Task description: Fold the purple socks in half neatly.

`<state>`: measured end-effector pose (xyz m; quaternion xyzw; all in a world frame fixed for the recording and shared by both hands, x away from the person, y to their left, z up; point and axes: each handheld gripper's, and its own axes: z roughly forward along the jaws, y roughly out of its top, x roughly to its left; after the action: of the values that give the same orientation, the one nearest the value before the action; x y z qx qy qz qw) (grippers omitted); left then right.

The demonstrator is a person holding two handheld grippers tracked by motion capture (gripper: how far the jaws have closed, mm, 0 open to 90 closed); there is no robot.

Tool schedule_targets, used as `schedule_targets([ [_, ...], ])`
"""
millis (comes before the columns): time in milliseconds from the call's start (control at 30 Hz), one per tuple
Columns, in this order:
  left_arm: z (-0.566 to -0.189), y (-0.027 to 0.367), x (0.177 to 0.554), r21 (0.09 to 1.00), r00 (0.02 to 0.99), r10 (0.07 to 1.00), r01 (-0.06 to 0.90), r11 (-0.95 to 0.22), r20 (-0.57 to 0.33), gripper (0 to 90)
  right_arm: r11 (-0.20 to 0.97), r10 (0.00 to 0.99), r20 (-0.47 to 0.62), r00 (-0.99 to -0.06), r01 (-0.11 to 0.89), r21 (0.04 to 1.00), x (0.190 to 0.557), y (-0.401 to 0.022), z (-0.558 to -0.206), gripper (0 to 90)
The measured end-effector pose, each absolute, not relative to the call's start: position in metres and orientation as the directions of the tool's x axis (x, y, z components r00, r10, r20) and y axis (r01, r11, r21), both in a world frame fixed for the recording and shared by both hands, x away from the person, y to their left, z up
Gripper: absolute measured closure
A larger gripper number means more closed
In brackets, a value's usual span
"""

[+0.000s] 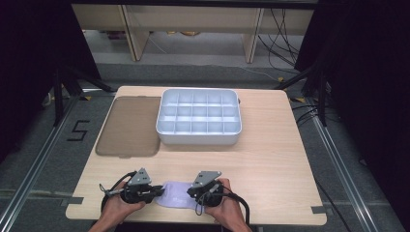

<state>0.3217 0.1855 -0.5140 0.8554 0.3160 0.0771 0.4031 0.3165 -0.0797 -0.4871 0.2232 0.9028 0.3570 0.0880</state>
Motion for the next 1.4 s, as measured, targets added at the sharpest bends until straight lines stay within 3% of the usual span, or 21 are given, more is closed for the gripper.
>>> schedule_targets([
  [300, -0.504, 0.187, 0.318, 0.761, 0.815, 0.568, 0.438, -0.478, -0.113, 82.4, 0.680, 0.483, -0.010, -0.876, 0.368, 0.634, 0.316, -0.089, -0.494, 90.0],
  [633, -0.488, 0.190, 0.310, 0.807, 0.835, 0.528, 0.416, -0.419, -0.155, 82.8, 0.696, 0.453, -0.026, -0.891, 0.335, 0.635, 0.327, -0.063, -0.505, 90.0],
  [733, -0.485, 0.192, 0.311, 0.802, 0.818, 0.545, 0.446, -0.398, -0.184, 82.8, 0.711, 0.428, -0.060, -0.902, 0.294, 0.639, 0.331, -0.057, -0.506, 90.0],
  [1167, -0.484, 0.201, 0.321, 0.813, 0.788, 0.566, 0.484, -0.324, -0.243, 82.7, 0.686, 0.429, -0.011, -0.903, 0.318, 0.654, 0.332, -0.036, -0.507, 89.2],
  [1400, -0.481, 0.202, 0.321, 0.814, 0.787, 0.566, 0.484, -0.323, -0.244, 82.5, 0.657, 0.464, -0.022, -0.886, 0.327, 0.679, 0.332, -0.052, -0.494, 88.8],
])
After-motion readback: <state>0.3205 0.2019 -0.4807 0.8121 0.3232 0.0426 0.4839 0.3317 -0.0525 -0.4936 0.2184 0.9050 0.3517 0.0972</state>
